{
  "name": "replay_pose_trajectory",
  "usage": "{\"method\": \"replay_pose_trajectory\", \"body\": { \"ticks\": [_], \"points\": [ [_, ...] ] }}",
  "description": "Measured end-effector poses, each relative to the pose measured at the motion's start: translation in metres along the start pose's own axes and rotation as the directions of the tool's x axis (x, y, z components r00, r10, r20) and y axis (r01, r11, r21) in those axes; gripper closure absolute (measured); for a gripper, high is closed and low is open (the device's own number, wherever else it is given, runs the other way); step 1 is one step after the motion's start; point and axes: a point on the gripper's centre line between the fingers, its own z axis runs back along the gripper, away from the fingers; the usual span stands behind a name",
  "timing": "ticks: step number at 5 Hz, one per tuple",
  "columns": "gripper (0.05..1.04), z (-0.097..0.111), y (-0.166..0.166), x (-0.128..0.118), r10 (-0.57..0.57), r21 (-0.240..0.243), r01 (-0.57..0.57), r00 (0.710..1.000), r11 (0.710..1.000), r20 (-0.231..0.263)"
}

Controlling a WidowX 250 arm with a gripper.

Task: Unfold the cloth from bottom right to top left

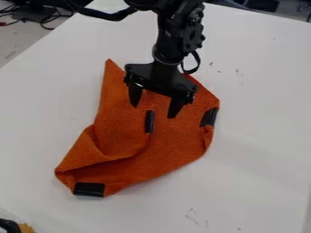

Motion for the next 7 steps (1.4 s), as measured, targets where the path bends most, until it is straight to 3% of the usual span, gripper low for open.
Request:
{"method": "replay_pose_trajectory", "body": {
  "ticks": [3,6,7],
  "points": [
    [0.081,-0.02,-0.002,-0.009,0.017,0.024,-0.014,0.993,1.0,-0.121],
    [0.121,-0.034,0.005,-0.006,0.02,-0.018,-0.023,0.993,1.0,-0.115],
    [0.277,-0.04,0.005,-0.008,0.021,-0.034,-0.025,0.993,0.999,-0.113]
  ]
}}
